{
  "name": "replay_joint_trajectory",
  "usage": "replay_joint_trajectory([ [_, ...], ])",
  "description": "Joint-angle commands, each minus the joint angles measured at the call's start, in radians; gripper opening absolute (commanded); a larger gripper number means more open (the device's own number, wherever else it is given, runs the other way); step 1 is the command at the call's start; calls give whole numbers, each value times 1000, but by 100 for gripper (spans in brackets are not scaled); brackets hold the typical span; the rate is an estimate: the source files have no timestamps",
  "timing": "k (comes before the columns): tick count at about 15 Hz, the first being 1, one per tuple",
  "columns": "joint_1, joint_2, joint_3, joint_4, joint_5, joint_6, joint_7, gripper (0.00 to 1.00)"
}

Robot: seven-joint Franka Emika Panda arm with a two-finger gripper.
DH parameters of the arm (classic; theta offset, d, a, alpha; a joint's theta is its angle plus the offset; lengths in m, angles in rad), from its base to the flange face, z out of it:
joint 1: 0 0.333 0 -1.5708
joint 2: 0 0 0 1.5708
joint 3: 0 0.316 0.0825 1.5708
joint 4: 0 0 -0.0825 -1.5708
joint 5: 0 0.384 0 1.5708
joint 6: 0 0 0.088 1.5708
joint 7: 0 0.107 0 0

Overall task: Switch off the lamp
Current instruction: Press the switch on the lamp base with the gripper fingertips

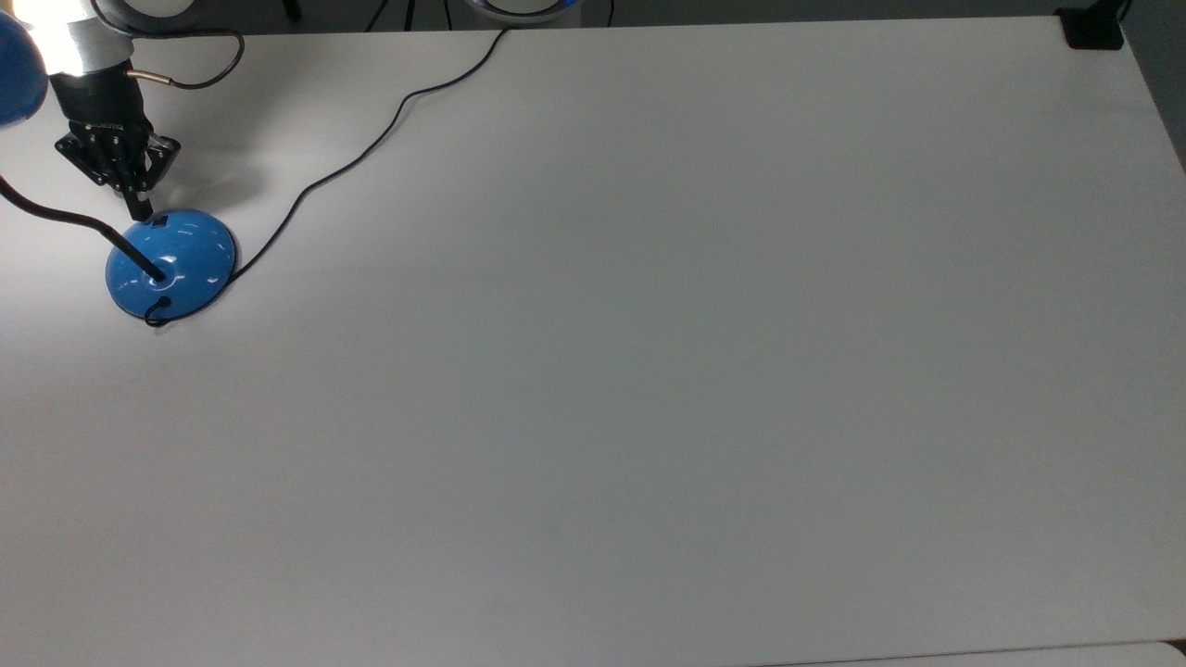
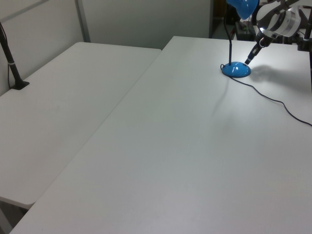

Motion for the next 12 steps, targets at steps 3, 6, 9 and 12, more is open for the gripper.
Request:
replay_joint_trajectory([
  [3, 0, -33, -1, -9, 24, -41, -20, 0],
  [6, 2, -32, 3, -12, 24, -41, -23, 0],
  [9, 2, -27, 4, -18, 24, -41, -26, 0],
  [12, 5, -28, 6, -31, 22, -41, -26, 0],
])
